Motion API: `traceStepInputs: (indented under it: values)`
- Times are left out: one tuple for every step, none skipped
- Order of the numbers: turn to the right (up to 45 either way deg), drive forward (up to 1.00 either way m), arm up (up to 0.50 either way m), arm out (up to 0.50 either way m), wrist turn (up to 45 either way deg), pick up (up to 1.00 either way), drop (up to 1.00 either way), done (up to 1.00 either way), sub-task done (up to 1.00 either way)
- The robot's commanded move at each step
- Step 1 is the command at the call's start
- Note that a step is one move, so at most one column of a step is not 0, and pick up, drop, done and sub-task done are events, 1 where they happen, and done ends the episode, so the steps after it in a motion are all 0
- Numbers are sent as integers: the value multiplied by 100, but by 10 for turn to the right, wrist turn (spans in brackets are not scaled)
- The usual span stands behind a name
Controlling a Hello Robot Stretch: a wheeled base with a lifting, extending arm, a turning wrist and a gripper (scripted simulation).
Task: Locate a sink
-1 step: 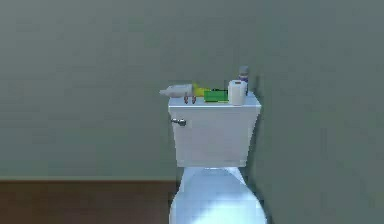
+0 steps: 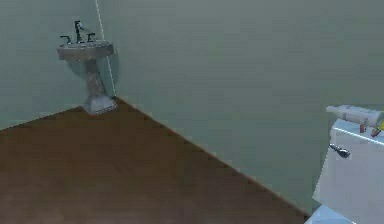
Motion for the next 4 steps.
traceStepInputs:
  values:
    - [-420,0,0,0,0,0,0,0,0]
    - [0,35,0,0,0,0,0,0,0]
    - [0,100,0,0,0,0,0,0,0]
    - [0,100,0,0,0,0,0,0,0]
